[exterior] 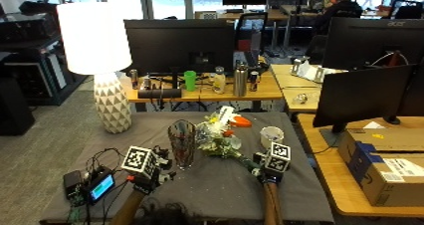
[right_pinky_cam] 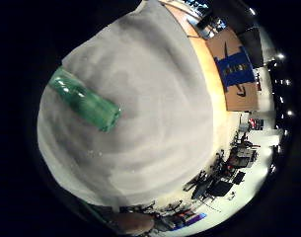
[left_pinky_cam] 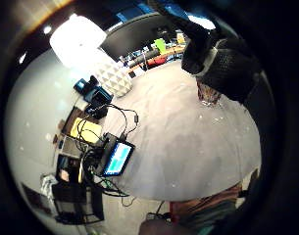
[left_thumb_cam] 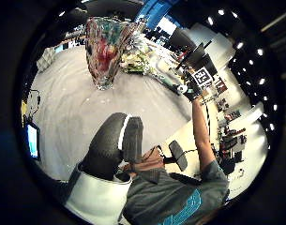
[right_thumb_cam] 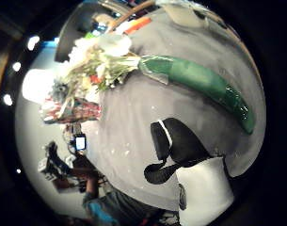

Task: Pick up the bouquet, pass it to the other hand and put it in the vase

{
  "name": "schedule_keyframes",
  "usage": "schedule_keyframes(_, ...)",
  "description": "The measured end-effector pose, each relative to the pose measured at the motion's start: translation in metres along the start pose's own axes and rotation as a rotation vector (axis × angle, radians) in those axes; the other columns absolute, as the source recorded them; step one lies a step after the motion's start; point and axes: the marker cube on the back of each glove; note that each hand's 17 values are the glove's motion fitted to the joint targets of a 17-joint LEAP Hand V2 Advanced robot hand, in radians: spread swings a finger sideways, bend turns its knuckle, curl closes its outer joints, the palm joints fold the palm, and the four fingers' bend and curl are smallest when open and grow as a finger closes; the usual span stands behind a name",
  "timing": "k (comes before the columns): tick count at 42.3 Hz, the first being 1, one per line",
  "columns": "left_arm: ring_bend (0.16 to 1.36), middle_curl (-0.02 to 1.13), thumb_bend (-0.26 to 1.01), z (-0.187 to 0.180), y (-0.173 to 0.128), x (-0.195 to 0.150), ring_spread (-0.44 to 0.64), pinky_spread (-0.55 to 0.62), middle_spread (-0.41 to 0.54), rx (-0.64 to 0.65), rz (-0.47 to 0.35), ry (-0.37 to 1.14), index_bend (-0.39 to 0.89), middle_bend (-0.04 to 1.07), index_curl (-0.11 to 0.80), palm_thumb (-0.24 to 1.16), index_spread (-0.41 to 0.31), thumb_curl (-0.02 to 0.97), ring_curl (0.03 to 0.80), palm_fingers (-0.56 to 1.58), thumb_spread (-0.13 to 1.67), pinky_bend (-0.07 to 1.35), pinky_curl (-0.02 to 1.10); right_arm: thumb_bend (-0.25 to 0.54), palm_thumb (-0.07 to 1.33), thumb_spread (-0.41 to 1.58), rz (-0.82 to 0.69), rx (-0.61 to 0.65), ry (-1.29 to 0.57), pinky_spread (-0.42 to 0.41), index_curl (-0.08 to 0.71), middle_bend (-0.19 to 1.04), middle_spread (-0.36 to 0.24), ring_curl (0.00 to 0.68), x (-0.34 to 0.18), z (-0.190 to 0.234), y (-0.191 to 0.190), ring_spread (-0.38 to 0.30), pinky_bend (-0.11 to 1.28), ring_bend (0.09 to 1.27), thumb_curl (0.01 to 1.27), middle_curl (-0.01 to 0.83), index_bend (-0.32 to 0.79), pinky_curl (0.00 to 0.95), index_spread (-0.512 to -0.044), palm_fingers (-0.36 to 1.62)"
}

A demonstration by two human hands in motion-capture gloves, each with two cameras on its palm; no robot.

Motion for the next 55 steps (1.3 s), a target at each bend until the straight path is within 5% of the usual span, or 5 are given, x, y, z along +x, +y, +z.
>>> schedule_keyframes(18,0.56,0.37,-0.03,0.010,0.000,0.001,0.03,0.19,-0.078,-0.024,-0.005,0.002,0.11,0.19,0.247,0.20,-0.117,0.289,0.327,0.59,1.00,0.55,0.34,0.060,0.81,1.15,0.161,-0.158,-0.062,0.324,0.164,0.25,0.084,0.247,-0.016,-0.020,0.054,0.208,0.79,0.37,0.37,0.320,0.18,0.268,-0.299,0.11)
schedule_keyframes(19,0.56,0.37,-0.03,0.010,0.000,0.000,0.03,0.19,-0.077,-0.021,-0.008,0.003,0.11,0.19,0.248,0.20,-0.117,0.290,0.327,0.59,1.00,0.55,0.34,0.093,0.86,1.18,0.160,-0.156,-0.058,0.315,0.231,0.31,0.064,0.245,-0.015,-0.017,0.050,0.187,0.68,0.34,0.38,0.340,0.37,0.236,-0.294,0.31)
schedule_keyframes(24,0.56,0.37,-0.03,0.010,0.002,-0.003,0.03,0.19,-0.076,-0.015,-0.014,0.007,0.11,0.19,0.249,0.20,-0.117,0.292,0.328,0.59,1.00,0.55,0.34,0.116,0.94,1.19,0.154,-0.094,0.019,0.296,0.305,0.27,0.025,0.245,-0.017,-0.029,0.053,0.134,0.61,0.31,0.40,0.340,0.50,0.223,-0.273,0.50)
schedule_keyframes(37,0.56,0.38,-0.03,0.015,0.008,-0.013,0.03,0.19,-0.075,-0.046,-0.040,0.009,0.11,0.19,0.252,0.19,-0.117,0.292,0.330,0.59,1.01,0.55,0.34,0.010,0.96,0.90,0.090,0.089,0.063,-0.168,0.291,0.49,-0.108,0.436,0.002,0.033,-0.019,-0.149,0.78,0.74,0.49,0.459,0.13,0.341,-0.256,1.41)
schedule_keyframes(55,0.56,0.38,-0.02,-0.023,-0.011,0.000,0.03,0.19,-0.084,0.138,-0.022,0.078,0.12,0.19,0.254,0.20,-0.117,0.294,0.329,0.60,1.01,0.54,0.34,-0.023,0.95,0.76,0.110,0.249,-0.417,-0.274,0.429,0.73,-0.151,0.538,-0.032,-0.030,0.010,-0.189,0.76,0.95,0.58,0.579,0.26,0.416,-0.232,1.43)
